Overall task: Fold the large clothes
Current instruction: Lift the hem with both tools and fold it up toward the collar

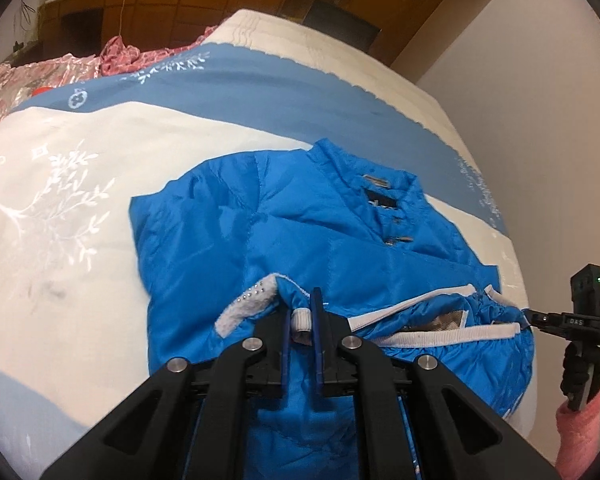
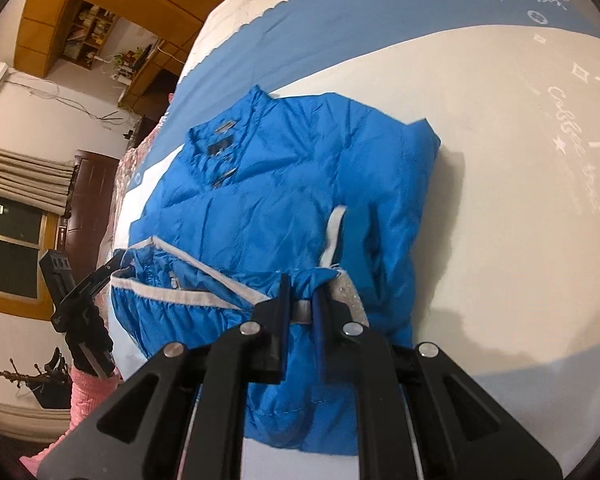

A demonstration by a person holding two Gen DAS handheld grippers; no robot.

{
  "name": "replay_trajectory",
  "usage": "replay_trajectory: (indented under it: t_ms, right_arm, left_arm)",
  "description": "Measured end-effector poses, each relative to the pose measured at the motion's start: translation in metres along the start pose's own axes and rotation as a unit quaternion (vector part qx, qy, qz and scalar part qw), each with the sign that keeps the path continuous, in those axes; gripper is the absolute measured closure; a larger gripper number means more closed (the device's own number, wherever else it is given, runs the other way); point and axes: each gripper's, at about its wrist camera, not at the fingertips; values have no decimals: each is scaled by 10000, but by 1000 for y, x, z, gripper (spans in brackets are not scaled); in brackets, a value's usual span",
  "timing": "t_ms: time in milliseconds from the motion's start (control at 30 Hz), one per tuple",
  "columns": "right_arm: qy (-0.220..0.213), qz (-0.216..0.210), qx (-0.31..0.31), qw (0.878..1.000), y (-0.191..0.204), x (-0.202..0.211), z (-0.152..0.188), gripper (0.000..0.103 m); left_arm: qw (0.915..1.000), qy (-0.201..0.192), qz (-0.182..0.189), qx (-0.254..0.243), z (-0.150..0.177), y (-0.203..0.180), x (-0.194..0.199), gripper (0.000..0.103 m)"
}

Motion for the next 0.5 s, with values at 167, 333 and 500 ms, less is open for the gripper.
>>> replay_trajectory:
  t_ms: [167, 333, 500]
  right_arm:
    - [117, 87, -94, 9998, -12, -18, -14, 94]
    - [173, 113, -124, 9997, -17, -25, -16, 91]
    - [-7, -36, -18, 10000, -9, -2, -11, 41]
  left_arm:
    - [9998, 196, -96, -15, -6, 3, -27, 94]
    - [9995, 287, -110, -1, -8, 5, -36, 91]
    - [9988, 448, 188, 77, -9, 6, -14, 61]
Point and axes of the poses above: each gripper's, at about its wrist camera, not at the fingertips, and x roughly against the way its jaws point, y to its left, z to its underside, and after that the axes turned 7 degrees about -z, right-handed
